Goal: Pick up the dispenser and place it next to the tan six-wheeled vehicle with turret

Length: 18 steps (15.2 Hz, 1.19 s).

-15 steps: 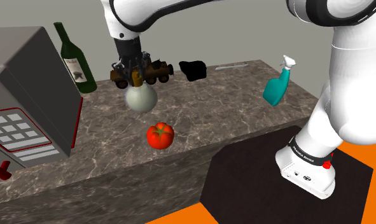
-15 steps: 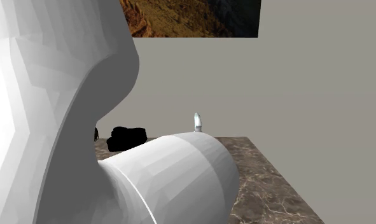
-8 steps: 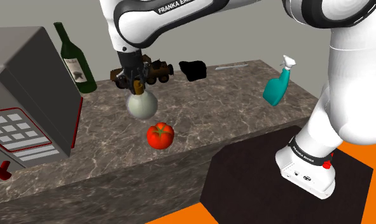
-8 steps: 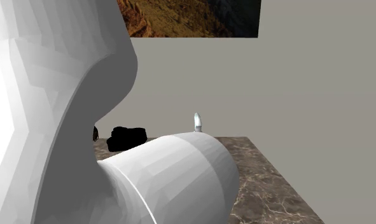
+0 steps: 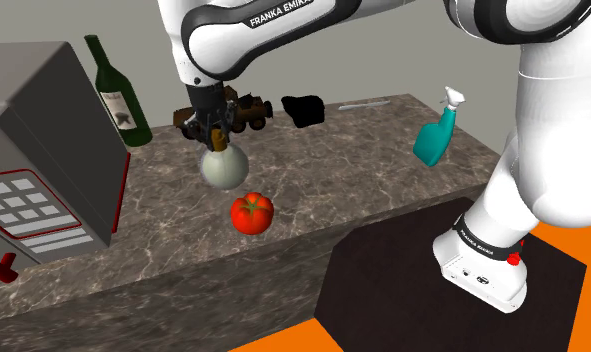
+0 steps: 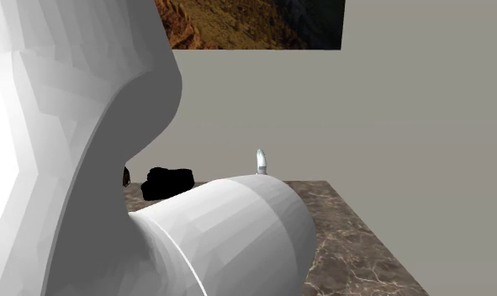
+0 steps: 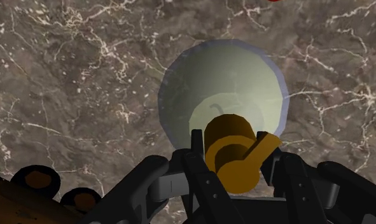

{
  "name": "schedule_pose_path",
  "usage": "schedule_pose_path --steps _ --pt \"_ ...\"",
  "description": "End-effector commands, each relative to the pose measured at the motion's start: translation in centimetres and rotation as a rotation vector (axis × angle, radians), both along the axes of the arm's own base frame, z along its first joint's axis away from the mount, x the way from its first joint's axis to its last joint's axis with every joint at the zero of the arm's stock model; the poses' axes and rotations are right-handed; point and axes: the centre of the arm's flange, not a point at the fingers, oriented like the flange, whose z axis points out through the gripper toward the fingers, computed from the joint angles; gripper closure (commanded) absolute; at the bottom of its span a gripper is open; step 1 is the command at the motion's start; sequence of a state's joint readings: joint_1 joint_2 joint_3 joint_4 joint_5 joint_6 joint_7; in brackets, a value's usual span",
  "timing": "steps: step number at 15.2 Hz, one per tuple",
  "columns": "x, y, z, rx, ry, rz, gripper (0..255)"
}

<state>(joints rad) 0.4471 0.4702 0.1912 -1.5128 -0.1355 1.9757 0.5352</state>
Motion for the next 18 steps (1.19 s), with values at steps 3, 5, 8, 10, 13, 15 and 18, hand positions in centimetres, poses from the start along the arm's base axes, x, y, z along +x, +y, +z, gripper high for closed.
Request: schedule_pose_path --steps 3,5,8,10,13,15,18 --pt "0.0 0.0 0.0 0.000 -0.001 0.000 0" --pt "0.0 0.0 0.0 0.000 -0.001 0.000 0" --pt "-0.1 0.1 2.7 0.000 -0.001 0.000 0" --pt "-0.1 0.1 5.0 0.000 -0.001 0.000 0" --pt "-0.1 0.1 5.0 0.000 -0.001 0.000 0" --pt "-0.1 0.1 5.0 0.000 -0.001 0.000 0" --pt "-0.1 0.1 5.0 0.000 -0.001 0.000 0"
